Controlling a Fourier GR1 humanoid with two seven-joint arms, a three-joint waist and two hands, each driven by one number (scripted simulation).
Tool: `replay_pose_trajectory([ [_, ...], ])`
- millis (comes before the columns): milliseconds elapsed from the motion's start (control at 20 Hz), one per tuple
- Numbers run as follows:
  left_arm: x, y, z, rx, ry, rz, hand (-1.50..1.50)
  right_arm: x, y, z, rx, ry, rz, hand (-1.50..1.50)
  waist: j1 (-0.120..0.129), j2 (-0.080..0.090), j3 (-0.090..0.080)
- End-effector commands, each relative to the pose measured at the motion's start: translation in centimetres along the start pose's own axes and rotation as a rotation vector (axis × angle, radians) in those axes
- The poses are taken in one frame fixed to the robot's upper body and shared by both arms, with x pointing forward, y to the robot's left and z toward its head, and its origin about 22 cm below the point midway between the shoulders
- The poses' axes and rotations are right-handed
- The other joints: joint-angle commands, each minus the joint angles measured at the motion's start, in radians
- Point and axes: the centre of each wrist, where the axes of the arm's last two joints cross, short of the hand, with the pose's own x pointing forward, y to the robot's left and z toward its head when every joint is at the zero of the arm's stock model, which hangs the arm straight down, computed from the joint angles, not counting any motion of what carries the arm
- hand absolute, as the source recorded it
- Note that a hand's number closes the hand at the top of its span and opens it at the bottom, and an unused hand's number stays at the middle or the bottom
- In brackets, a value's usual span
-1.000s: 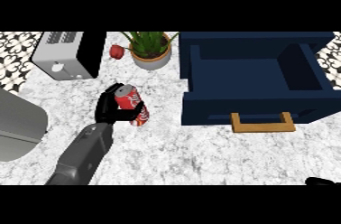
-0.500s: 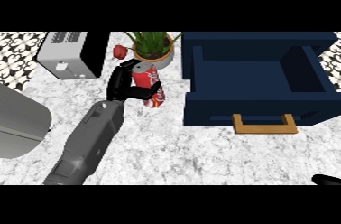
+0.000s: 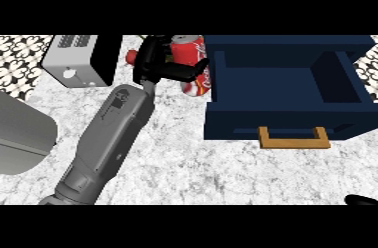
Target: Pick up the can, place it into the drawer and close the drawer
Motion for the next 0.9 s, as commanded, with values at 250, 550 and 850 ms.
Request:
replay_pose_trajectory([
  [250, 7.7, -5.6, -1.7, -0.034, -0.018, -0.057, 1.50, 0.6, 0.1, -0.3, 0.013, -0.010, 0.002, -1.50, -0.014, 0.006, 0.000],
  [550, 11.8, -8.4, -4.0, -0.003, -0.014, -0.084, 1.50, 0.8, 0.2, -0.4, 0.017, -0.020, -0.015, -1.50, -0.031, 0.011, 0.000],
  [850, 13.0, -10.6, -4.9, -0.039, 0.026, -0.117, 1.50, 0.3, 1.7, -1.8, 0.039, -0.035, 0.005, -1.50, -0.044, 0.016, 0.001],
])
